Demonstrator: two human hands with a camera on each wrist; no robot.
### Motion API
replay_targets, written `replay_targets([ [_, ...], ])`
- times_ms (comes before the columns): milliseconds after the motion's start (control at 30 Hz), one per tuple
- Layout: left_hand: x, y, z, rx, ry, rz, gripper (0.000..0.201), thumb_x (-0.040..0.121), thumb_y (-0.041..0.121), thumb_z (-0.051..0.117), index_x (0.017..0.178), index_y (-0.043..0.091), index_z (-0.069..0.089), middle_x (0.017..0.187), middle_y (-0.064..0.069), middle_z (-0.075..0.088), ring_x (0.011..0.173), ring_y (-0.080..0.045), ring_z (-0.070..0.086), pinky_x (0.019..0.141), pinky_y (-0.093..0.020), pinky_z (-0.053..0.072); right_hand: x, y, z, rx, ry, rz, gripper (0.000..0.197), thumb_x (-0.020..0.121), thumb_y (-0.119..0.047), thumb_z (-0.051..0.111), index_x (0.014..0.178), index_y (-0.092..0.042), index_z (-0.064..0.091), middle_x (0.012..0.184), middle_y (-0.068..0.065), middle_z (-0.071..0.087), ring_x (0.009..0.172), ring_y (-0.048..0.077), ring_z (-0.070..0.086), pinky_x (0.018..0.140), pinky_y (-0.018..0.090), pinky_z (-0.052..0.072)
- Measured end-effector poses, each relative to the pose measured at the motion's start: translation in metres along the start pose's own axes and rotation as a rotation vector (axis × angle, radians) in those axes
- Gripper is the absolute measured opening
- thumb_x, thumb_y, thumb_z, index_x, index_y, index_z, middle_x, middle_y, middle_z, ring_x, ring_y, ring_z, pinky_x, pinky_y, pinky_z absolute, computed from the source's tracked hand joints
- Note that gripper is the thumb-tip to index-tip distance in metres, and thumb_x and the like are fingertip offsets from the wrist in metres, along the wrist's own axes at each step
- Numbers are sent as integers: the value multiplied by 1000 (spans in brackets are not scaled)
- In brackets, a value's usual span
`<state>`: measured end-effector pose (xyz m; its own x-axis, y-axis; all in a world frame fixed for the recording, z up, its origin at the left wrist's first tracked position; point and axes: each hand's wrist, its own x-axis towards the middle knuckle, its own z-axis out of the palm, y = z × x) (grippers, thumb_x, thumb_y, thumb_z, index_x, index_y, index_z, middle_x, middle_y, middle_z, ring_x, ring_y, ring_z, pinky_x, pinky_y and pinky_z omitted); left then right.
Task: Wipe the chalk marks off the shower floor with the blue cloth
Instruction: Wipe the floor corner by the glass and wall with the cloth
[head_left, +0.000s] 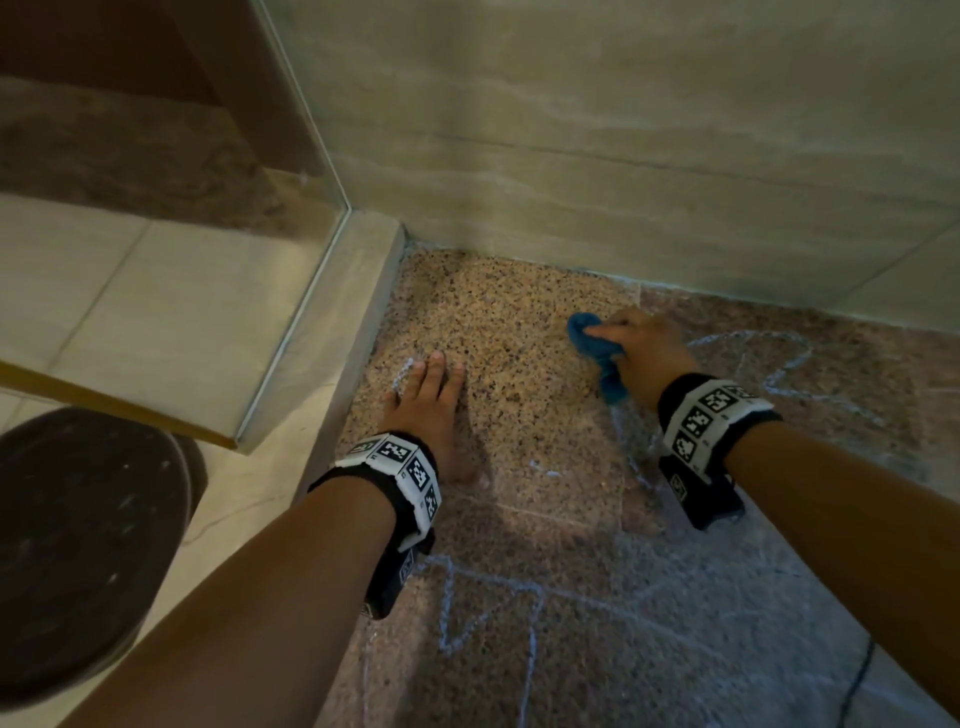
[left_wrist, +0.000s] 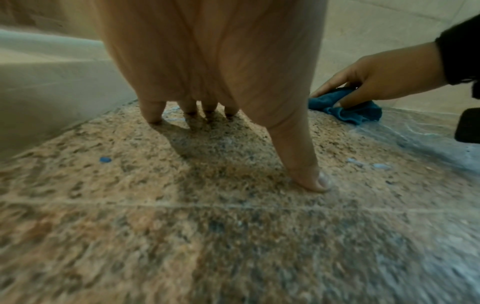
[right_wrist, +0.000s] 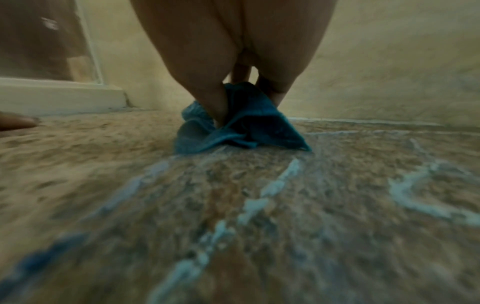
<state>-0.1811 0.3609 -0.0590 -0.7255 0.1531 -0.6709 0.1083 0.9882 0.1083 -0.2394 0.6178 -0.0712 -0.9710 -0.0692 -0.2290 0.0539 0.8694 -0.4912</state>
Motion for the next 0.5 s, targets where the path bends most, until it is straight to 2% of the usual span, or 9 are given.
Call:
replay_targets([
  [67, 0, 0, 0, 5, 13, -6, 126, 75, 53, 76, 152, 23, -18, 157, 0, -29, 147, -24, -19, 118, -48, 3, 3, 7, 1, -125, 25, -4, 38, 87, -3, 52, 121, -18, 61, 119, 15, 53, 110, 35, 48, 92, 42, 39],
  [100, 2, -1, 1, 5, 30, -7, 122, 78, 48, 76, 152, 23, -18, 157, -1, -29, 147, -24, -18, 119, -48, 4, 2, 9, 4, -158, 19, -7, 46, 86, -2, 52, 128, -20, 57, 127, 13, 49, 116, 35, 44, 97, 42, 38],
  [167, 2, -1, 2, 0, 45, -5, 118, 81, 44, 75, 152, 23, -18, 157, -1, -28, 147, -24, -18, 119, -49, 5, -7, 5, 10, -133, -25, 2, 50, 87, -5, 53, 133, -22, 50, 135, 7, 41, 122, 33, 40, 101, 40, 37],
  [300, 0, 0, 0, -15, 3, 7, 130, 71, 59, 76, 151, 23, -20, 156, -1, -30, 147, -24, -20, 119, -50, 2, -18, -3, 10, -108, -86, -55, 41, 90, -23, 57, 131, -21, 53, 138, 1, 39, 122, 27, 40, 100, 33, 38],
  [433, -1, 1, -2, -21, -3, 4, 133, 68, 61, 77, 151, 23, -20, 157, -1, -30, 146, -24, -20, 118, -50, 1, -13, 2, -1, -116, -89, -96, 40, 92, 1, 51, 128, -16, 57, 137, 4, 44, 121, 26, 44, 102, 26, 33],
  [500, -2, 1, -2, -10, 3, 0, 131, 70, 59, 77, 152, 23, -19, 157, -1, -30, 146, -24, -20, 119, -50, 1, -7, 2, -4, -113, -38, -109, 39, 91, 3, 50, 124, -14, 59, 132, 9, 49, 118, 29, 46, 102, 29, 34],
])
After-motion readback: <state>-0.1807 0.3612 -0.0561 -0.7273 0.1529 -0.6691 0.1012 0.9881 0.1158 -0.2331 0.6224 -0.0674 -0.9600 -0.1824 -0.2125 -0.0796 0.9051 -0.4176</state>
